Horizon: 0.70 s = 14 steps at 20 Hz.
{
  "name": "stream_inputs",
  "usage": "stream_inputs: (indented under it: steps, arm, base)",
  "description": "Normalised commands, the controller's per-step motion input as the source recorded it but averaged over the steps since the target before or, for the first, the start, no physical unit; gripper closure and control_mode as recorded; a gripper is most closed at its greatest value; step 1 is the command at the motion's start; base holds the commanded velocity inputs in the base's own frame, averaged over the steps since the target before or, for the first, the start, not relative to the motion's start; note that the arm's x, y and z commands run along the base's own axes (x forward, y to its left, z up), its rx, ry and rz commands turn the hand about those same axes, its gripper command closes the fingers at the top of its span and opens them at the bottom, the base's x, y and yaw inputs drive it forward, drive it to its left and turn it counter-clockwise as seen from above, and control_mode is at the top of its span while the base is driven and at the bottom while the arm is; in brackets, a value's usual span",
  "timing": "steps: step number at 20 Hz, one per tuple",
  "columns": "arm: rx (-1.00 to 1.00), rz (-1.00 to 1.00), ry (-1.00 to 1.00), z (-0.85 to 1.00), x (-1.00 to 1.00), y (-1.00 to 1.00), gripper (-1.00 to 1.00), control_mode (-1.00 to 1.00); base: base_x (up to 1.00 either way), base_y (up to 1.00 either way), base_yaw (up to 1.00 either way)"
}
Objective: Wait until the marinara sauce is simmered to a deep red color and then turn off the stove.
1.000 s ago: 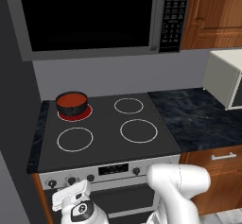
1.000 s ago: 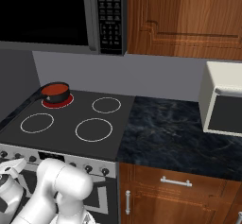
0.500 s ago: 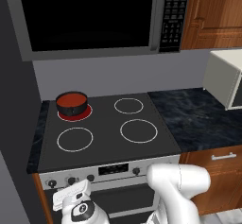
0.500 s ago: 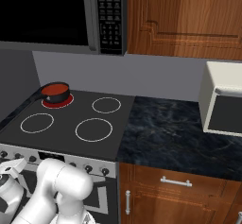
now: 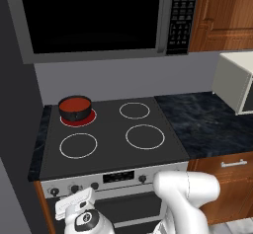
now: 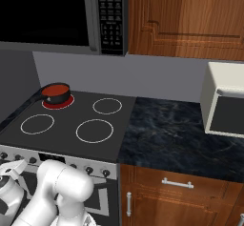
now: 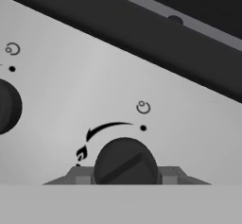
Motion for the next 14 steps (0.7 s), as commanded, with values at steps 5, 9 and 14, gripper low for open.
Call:
stream_inputs:
  steps: [5,9,14]
  arm:
    - [0.0,0.0,0.0,0.0,0.0,0.0,1.0,-1.0]
    - [0.0,0.0,0.0,0.0,0.0,0.0,1.0,-1.0]
    - [0.0,0.0,0.0,0.0,0.0,0.0,1.0,-1.0]
  base:
    - [0.0,0.0,0.0]
    - [0.0,0.0,0.0]
    - [0.0,0.0,0.0]
